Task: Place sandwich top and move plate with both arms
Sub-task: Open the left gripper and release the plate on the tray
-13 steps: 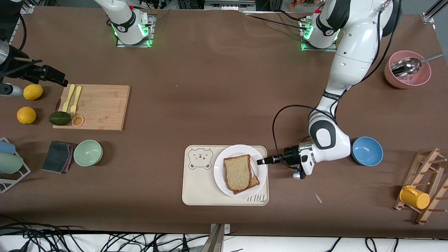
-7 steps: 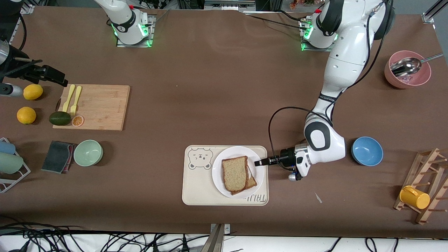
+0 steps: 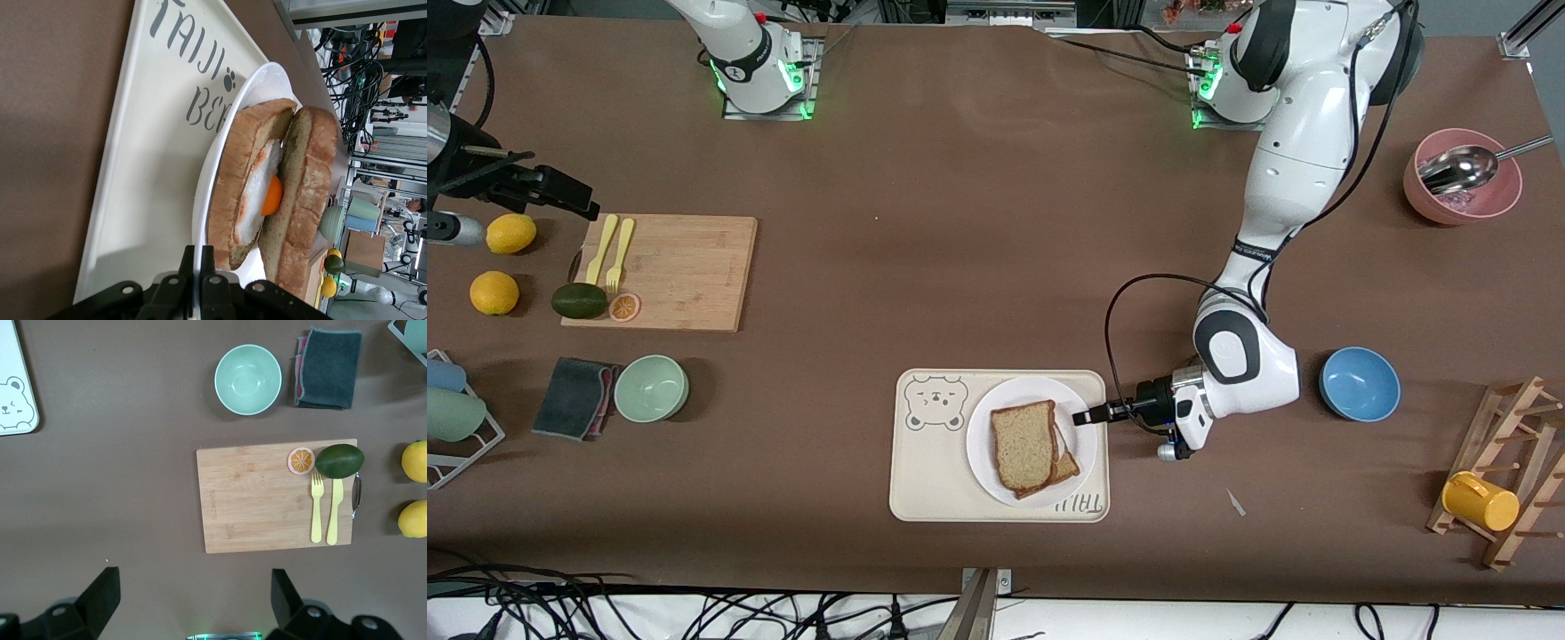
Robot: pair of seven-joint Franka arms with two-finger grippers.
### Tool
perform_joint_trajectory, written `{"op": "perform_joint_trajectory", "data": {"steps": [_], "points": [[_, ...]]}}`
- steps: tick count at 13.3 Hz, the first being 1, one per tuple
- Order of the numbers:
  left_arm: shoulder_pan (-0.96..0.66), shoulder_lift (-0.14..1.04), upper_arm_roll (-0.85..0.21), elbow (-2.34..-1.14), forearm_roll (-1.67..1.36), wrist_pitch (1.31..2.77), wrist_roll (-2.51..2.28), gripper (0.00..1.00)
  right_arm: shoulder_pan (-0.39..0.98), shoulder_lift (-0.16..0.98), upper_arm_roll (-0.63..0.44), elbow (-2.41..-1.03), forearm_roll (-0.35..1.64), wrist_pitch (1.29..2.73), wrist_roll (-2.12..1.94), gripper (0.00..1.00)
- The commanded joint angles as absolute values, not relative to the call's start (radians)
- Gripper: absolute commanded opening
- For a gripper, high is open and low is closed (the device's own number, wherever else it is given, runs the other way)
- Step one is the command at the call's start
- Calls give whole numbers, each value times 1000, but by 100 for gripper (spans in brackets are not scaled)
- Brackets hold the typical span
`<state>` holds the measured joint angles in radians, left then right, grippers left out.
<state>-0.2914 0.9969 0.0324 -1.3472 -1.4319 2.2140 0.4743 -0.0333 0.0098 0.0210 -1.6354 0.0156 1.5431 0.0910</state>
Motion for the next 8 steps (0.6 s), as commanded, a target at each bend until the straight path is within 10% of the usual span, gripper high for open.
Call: {"op": "perform_joint_trajectory", "data": {"steps": [1,8], "points": [[-302,1022,41,-1296,-1408,2221,443,29,-37,3,23,-1641,26,1539,92,100],[-299,1022,43,-1296,-1404,2217,451,78,-37,3,23,-1641,26,1539,92,100]]}}
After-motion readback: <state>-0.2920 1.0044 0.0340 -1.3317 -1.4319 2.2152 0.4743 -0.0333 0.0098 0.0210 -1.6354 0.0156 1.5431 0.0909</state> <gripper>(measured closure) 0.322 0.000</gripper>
